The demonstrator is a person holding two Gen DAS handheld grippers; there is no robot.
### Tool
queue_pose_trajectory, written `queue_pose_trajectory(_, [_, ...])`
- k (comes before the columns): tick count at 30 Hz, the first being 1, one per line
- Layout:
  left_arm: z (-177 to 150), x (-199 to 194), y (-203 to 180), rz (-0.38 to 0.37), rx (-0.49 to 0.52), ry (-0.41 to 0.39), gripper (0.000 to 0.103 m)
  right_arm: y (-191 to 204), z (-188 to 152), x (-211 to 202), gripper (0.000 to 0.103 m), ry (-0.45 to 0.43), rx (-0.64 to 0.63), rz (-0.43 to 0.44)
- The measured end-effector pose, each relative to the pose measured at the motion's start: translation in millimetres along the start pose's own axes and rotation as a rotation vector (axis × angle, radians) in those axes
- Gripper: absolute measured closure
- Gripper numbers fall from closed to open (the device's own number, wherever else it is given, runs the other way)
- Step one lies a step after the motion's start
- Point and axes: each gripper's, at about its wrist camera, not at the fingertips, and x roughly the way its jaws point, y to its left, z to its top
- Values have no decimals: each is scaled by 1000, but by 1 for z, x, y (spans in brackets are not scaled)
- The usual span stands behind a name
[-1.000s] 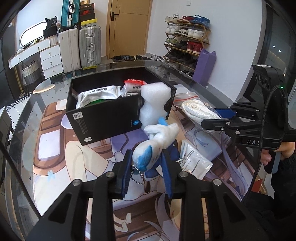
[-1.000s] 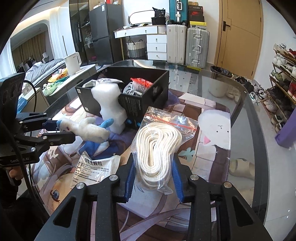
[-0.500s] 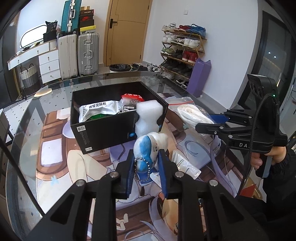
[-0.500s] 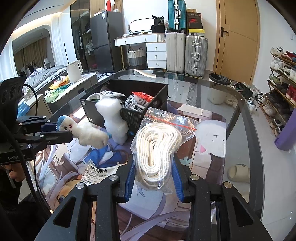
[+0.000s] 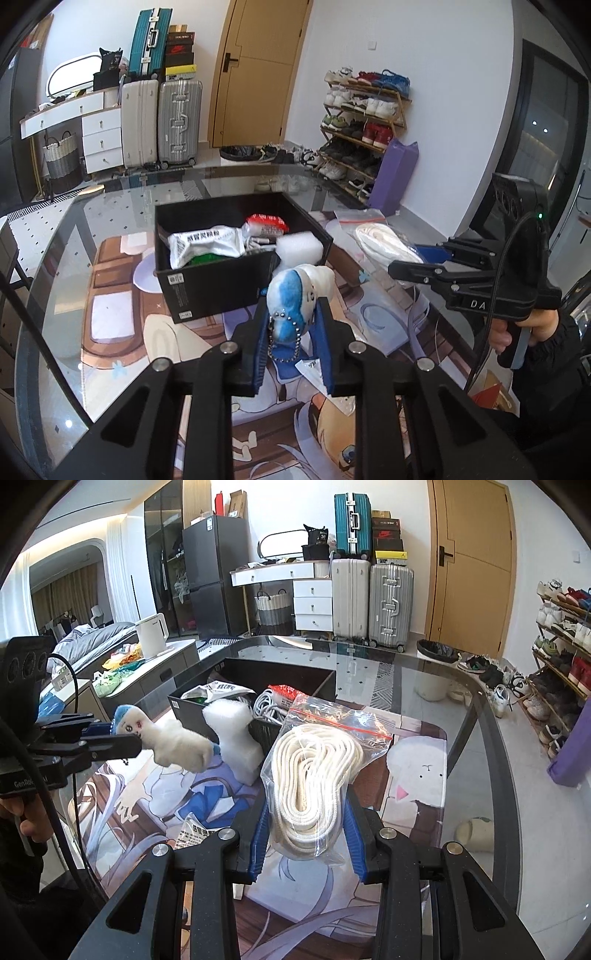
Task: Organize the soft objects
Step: 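Carry the plush toy with the left tool and rope bag with the right tool over the black box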
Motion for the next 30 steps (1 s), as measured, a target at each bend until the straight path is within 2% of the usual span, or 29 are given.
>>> queue_pose_trajectory(9, [10,-17,3,34,-6,-73,82,5,8,-11,66,-44,0,7])
queue_pose_trajectory(30, [43,-18,27,103,-65,-155,82,28,46,-6,66,-82,-52,37])
